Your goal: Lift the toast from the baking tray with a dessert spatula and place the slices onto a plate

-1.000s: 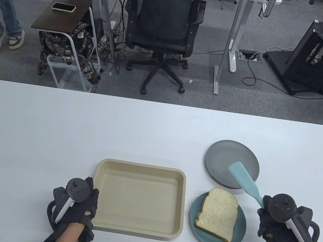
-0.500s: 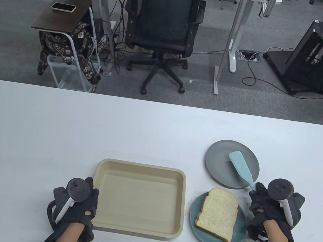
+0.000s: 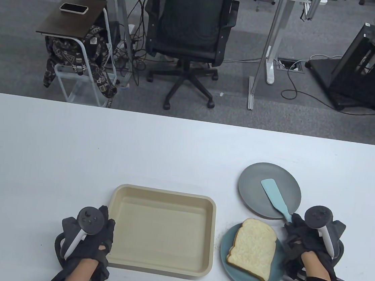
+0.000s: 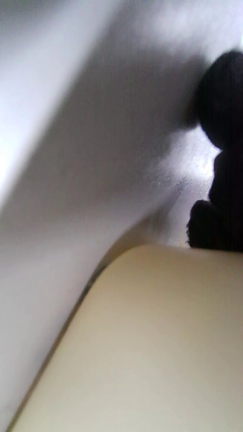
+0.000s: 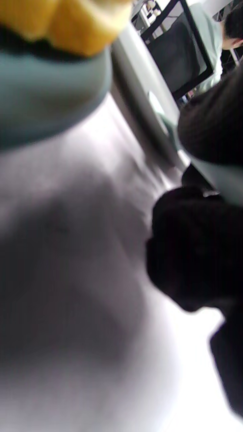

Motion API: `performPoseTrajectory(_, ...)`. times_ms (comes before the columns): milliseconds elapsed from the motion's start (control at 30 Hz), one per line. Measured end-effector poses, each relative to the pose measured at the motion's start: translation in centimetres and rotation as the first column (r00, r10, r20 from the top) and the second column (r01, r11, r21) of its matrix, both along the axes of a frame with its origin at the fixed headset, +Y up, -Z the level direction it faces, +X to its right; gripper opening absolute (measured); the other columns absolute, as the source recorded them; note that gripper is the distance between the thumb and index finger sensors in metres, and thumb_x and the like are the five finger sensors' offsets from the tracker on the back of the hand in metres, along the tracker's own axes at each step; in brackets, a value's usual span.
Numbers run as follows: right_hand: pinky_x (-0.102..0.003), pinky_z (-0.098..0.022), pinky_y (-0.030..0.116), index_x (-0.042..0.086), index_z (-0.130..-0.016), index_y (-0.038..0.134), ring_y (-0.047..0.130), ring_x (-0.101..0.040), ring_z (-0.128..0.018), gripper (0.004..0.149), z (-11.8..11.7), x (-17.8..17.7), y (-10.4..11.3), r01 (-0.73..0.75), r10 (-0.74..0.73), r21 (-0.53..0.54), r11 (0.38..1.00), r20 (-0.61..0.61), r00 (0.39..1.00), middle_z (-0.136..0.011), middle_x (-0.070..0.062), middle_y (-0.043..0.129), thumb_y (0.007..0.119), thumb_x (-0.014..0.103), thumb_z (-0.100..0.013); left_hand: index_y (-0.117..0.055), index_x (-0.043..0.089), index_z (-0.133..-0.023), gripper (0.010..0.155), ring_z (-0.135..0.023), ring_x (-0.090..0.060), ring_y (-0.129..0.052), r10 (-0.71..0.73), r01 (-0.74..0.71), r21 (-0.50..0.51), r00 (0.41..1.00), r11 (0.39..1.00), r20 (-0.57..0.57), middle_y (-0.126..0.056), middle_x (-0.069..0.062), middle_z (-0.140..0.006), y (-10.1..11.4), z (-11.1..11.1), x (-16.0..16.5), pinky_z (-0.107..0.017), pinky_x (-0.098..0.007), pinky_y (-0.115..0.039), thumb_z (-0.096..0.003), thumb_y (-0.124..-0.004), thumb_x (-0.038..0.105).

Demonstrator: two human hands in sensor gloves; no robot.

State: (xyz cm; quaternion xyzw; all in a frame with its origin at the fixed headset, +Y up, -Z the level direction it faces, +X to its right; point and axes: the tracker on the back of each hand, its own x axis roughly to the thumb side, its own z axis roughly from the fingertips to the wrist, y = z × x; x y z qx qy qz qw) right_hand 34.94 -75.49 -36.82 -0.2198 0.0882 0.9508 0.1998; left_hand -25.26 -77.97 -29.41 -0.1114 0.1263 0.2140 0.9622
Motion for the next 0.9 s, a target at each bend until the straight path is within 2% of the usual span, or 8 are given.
performPoseTrajectory(167,-0.030,0.000,0.087,0.026,-0.098,0.063,0.098,-0.026,-0.036,0.059,0.1,0.0,0.2,-0.005,0.005,-0.045,0.999,-0.004,1.000,-0.076,-0.015,0.086,0.074,0.045,-0.042,-0.047,0.019,-0.114,0.063,-0.023,-0.016,-0.091,0.001,-0.001,-0.003,1.000,1.000,0.000,-0.092,0.004,-0.052,0.0,0.0,0.0,-0.033,-0.043,-0.087,-0.0599,-0.062,0.049)
performPoseTrajectory(267,-0.033,-0.003,0.088,0.024,-0.099,0.060,0.098,-0.029,-0.042,0.062,0.5,-0.1,0.8,-0.012,0.013,-0.025,1.000,0.010,1.000,-0.081,-0.017,0.082,0.073,0.046,-0.042,-0.047,0.019,-0.114,0.063,-0.023,-0.016,-0.091,0.004,-0.004,-0.004,1.000,1.000,0.001,-0.092,0.004,-0.052,0.0,0.0,0.0,-0.033,-0.043,-0.087,-0.0598,-0.062,0.049)
performPoseTrajectory(367,-0.041,-0.015,0.088,0.024,-0.102,0.053,0.093,-0.037,-0.054,0.066,1.2,-0.3,1.6,-0.048,0.049,-0.042,0.998,0.018,0.999,-0.090,-0.022,0.072,0.070,0.048,-0.043,-0.047,0.019,-0.114,0.063,-0.023,-0.016,-0.091,0.005,-0.005,-0.006,1.000,1.000,0.001,-0.092,0.004,-0.052,0.0,0.0,0.0,-0.033,-0.043,-0.087,-0.0598,-0.062,0.049)
performPoseTrajectory(433,-0.044,-0.020,0.089,0.022,-0.103,0.049,0.092,-0.041,-0.060,0.068,1.8,-0.6,2.3,-0.142,0.142,-0.037,0.989,0.011,0.990,-0.094,-0.024,0.068,0.067,0.049,-0.043,-0.047,0.019,-0.114,0.063,-0.023,-0.016,-0.091,0.003,-0.003,-0.004,1.000,1.000,0.001,-0.092,0.004,-0.052,0.0,0.0,0.0,-0.033,-0.043,-0.087,-0.0597,-0.062,0.049)
performPoseTrajectory(567,-0.053,-0.035,0.084,0.021,-0.104,0.044,0.082,-0.047,-0.072,0.071,3.4,-2.0,4.1,-0.227,0.228,0.060,0.972,-0.010,0.974,-0.099,-0.026,0.059,0.066,0.051,-0.043,-0.048,0.020,-0.113,0.063,-0.025,-0.016,-0.092,0.015,-0.015,-0.013,1.000,1.000,-0.006,-0.093,0.003,-0.055,0.1,0.0,-0.2,-0.033,-0.043,-0.087,-0.0596,-0.062,0.050)
performPoseTrajectory(667,-0.060,-0.045,0.077,0.022,-0.104,0.042,0.075,-0.051,-0.080,0.073,5.0,-4.0,5.4,-0.224,0.235,0.164,0.961,-0.048,0.971,-0.103,-0.026,0.052,0.066,0.053,-0.043,-0.046,0.019,-0.114,0.067,-0.036,-0.021,-0.096,0.039,-0.039,-0.013,0.999,0.999,-0.013,-0.092,-0.002,-0.068,0.5,0.2,-0.4,-0.041,-0.048,-0.085,-0.0593,-0.062,0.054)
performPoseTrajectory(800,-0.066,-0.055,0.068,0.022,-0.105,0.038,0.066,-0.053,-0.087,0.076,7.5,-7.5,6.9,-0.188,0.232,0.314,0.931,-0.108,0.967,-0.106,-0.025,0.044,0.065,0.057,-0.043,-0.037,0.021,-0.116,0.073,-0.055,-0.027,-0.094,-0.015,0.017,0.067,1.000,0.998,-0.026,-0.085,-0.007,-0.086,2.1,0.7,-0.7,-0.055,-0.055,-0.078,-0.0588,-0.062,0.059)
performPoseTrajectory(900,-0.068,-0.057,0.064,0.023,-0.106,0.036,0.062,-0.054,-0.089,0.078,9.2,-9.9,7.8,-0.155,0.233,0.405,0.901,-0.152,0.960,-0.107,-0.025,0.042,0.064,0.059,-0.043,-0.035,0.022,-0.116,0.075,-0.061,-0.029,-0.092,-0.015,0.018,0.129,1.000,0.991,-0.022,-0.082,-0.008,-0.090,3.4,1.2,-0.5,-0.058,-0.057,-0.075,-0.0585,-0.061,0.061)
